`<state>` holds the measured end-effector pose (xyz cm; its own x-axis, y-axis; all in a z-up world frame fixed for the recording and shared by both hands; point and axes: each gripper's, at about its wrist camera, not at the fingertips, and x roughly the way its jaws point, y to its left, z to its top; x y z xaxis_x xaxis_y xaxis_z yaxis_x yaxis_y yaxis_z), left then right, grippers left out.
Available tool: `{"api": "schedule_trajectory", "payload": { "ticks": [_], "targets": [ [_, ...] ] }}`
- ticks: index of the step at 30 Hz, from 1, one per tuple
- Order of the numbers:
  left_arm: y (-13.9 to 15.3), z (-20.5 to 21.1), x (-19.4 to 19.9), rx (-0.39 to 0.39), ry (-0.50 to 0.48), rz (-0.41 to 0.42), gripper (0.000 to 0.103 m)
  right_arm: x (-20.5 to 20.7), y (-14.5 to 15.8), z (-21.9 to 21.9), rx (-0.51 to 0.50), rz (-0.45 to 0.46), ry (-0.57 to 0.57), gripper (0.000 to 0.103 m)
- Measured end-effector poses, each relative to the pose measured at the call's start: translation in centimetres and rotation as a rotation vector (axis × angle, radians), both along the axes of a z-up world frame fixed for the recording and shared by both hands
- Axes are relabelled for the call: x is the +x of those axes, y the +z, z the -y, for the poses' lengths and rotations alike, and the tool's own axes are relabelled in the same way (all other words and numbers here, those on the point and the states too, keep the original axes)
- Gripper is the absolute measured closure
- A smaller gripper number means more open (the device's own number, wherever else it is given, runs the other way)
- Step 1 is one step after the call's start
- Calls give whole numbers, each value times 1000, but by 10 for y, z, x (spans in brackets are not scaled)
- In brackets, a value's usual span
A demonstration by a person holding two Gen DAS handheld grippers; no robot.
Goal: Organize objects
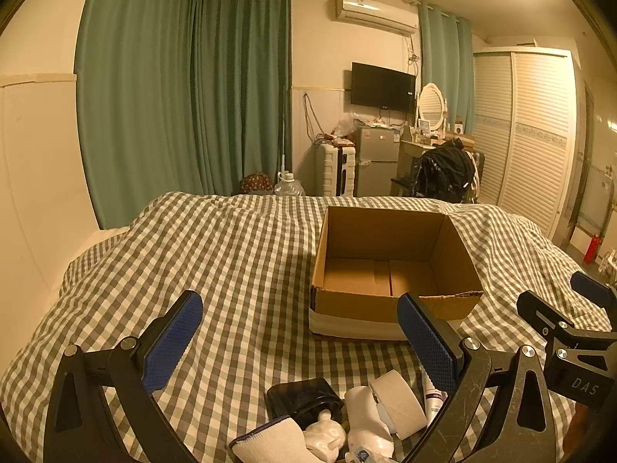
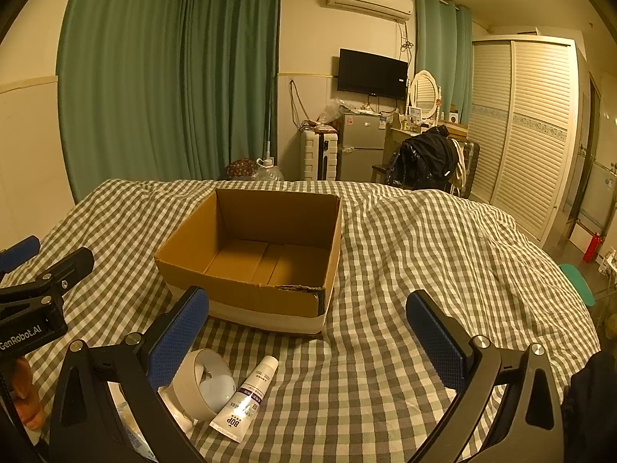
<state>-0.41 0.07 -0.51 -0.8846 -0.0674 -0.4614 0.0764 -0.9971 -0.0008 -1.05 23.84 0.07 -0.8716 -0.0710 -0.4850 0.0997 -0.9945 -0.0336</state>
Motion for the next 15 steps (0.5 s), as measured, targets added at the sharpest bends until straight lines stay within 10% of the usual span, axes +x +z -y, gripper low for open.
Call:
{"api": "schedule_trajectory", "payload": {
  "ticks": [15],
  "targets": [
    [25,-9,28,19,20,-36,0,26,29,-4,-13,-54,50,0]
  ]
}}
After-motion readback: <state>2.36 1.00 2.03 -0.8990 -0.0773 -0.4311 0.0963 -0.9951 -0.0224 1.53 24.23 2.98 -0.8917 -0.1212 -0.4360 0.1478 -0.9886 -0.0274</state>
